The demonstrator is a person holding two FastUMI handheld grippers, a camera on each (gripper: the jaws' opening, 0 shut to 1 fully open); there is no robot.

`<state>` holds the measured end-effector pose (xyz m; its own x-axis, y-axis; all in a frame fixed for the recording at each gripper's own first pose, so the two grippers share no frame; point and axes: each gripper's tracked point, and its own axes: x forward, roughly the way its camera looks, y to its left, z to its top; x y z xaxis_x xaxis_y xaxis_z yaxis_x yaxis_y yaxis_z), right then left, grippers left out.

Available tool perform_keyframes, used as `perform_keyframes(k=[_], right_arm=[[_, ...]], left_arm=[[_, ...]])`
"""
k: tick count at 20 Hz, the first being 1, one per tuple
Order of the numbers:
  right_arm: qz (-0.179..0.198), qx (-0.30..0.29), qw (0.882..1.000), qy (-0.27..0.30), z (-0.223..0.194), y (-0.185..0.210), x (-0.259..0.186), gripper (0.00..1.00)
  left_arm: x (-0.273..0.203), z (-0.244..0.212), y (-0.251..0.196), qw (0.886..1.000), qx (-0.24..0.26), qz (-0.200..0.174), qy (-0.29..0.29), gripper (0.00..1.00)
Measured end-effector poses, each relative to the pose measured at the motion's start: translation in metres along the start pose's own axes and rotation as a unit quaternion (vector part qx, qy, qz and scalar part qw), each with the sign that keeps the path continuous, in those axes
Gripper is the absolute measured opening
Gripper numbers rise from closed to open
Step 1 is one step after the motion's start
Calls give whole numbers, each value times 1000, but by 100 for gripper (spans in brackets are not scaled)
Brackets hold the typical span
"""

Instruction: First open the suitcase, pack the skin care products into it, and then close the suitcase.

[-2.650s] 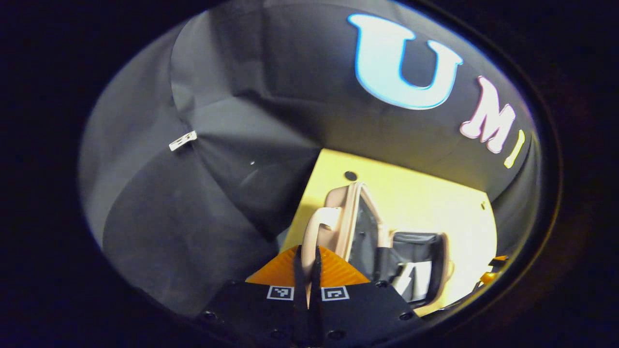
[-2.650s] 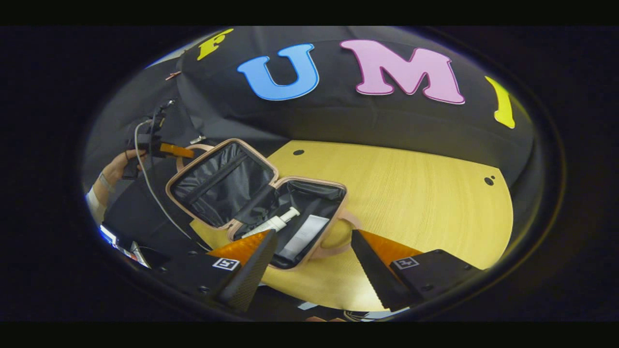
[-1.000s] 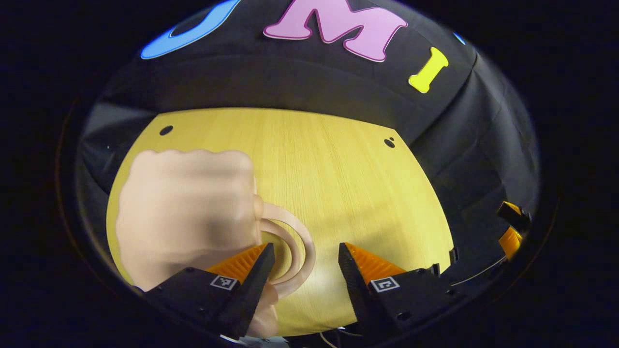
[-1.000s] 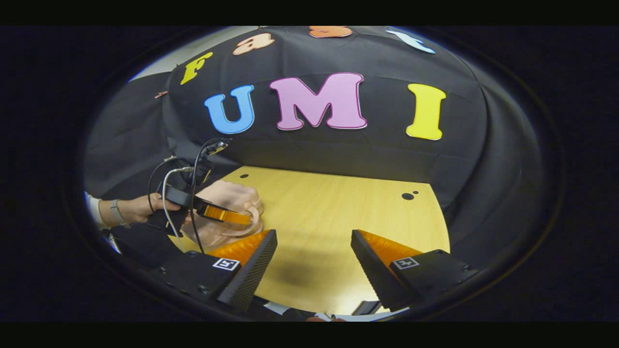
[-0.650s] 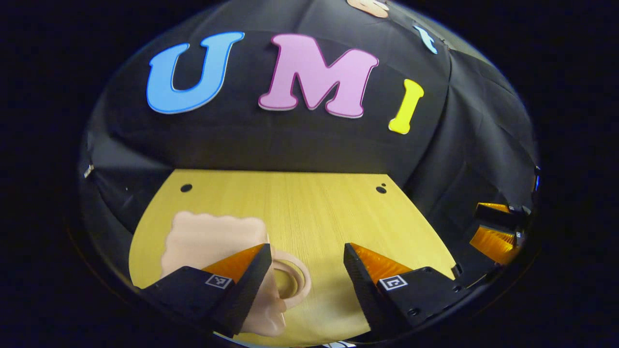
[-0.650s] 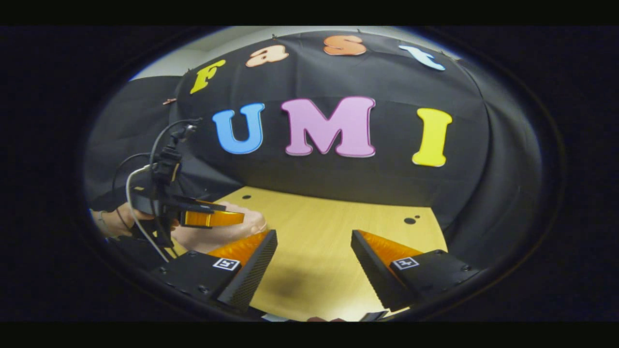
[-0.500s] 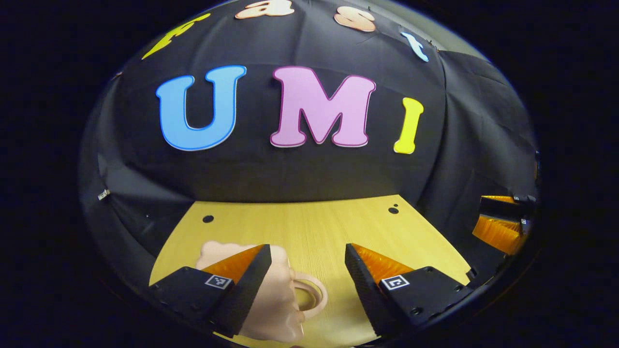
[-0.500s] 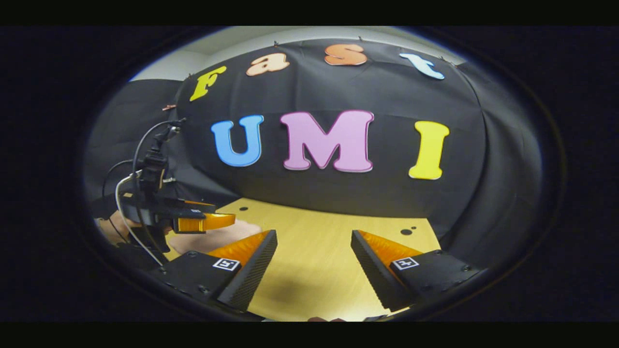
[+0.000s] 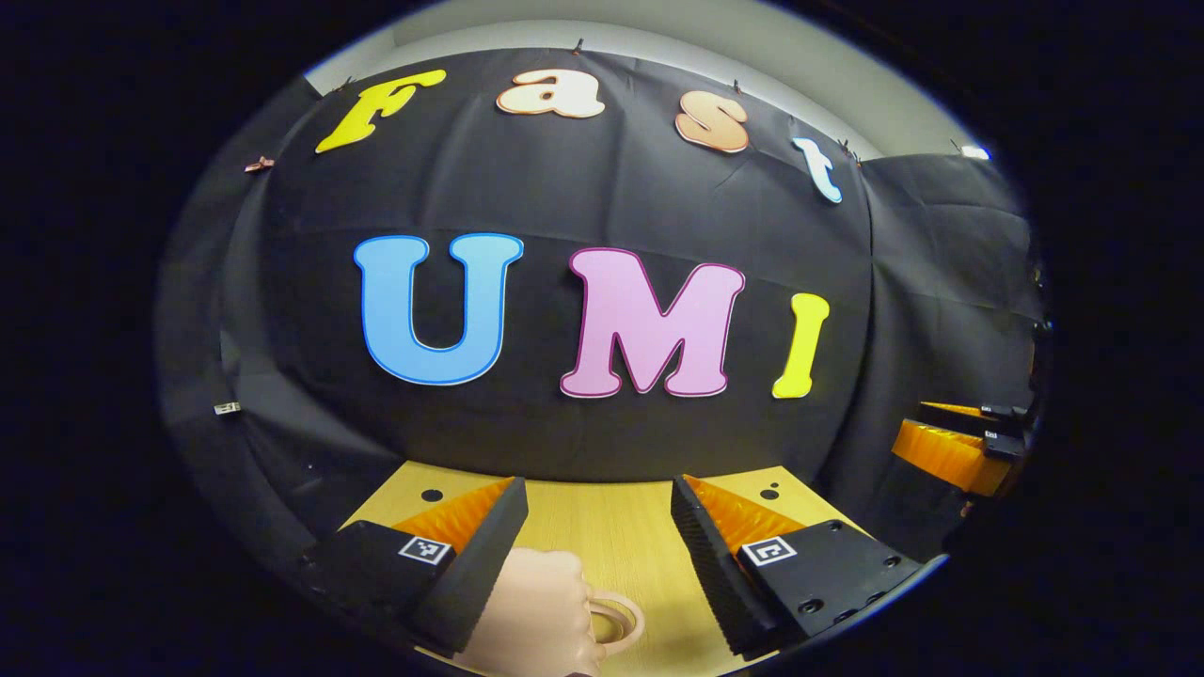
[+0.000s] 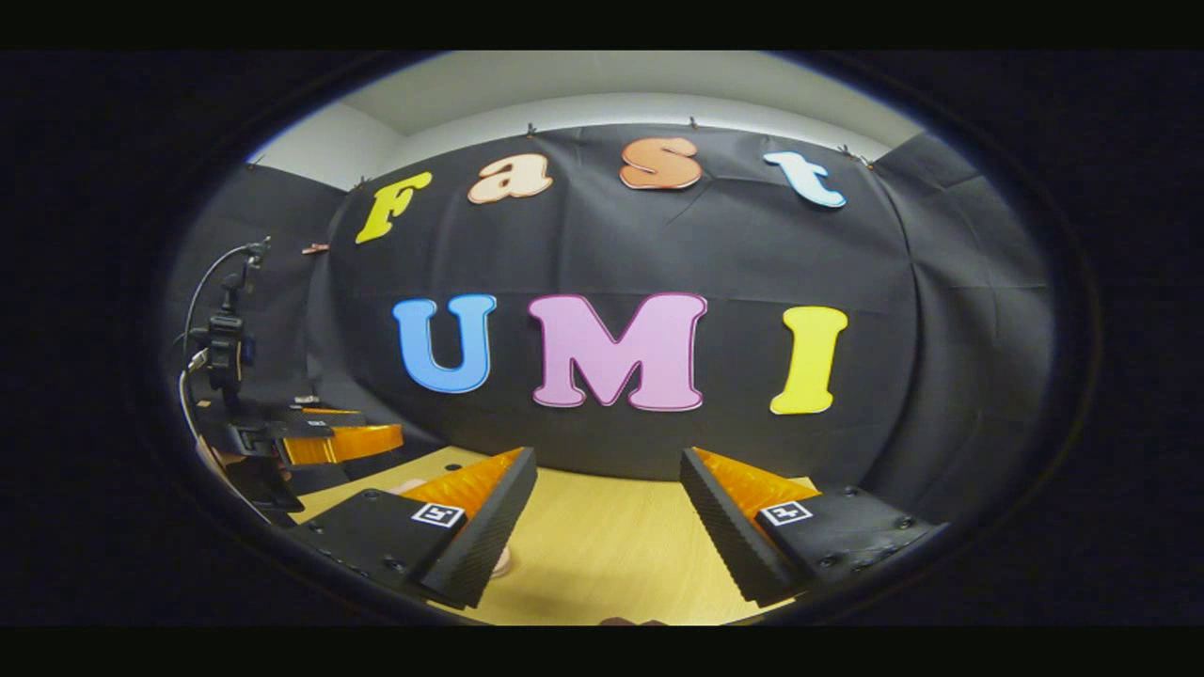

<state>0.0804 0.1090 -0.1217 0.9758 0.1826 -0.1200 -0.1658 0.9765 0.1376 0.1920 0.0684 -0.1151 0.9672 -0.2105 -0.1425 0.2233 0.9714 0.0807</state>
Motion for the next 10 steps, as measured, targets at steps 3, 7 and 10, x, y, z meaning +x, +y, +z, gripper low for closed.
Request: perform_keyframes(k=[3,7,10], right_arm=[[-5,1,1000,-7,-1,2,-2,98],[-11,4,1000,-11,-1,1,0,98],[-11,7,1000,-6,-3,2,0,97]], left_arm=[[-5,17,7,1000,14,4,-27,96],[-5,19,6,999,24,3,-29,96],[-4,24,8,999,21,-3,-36,96]])
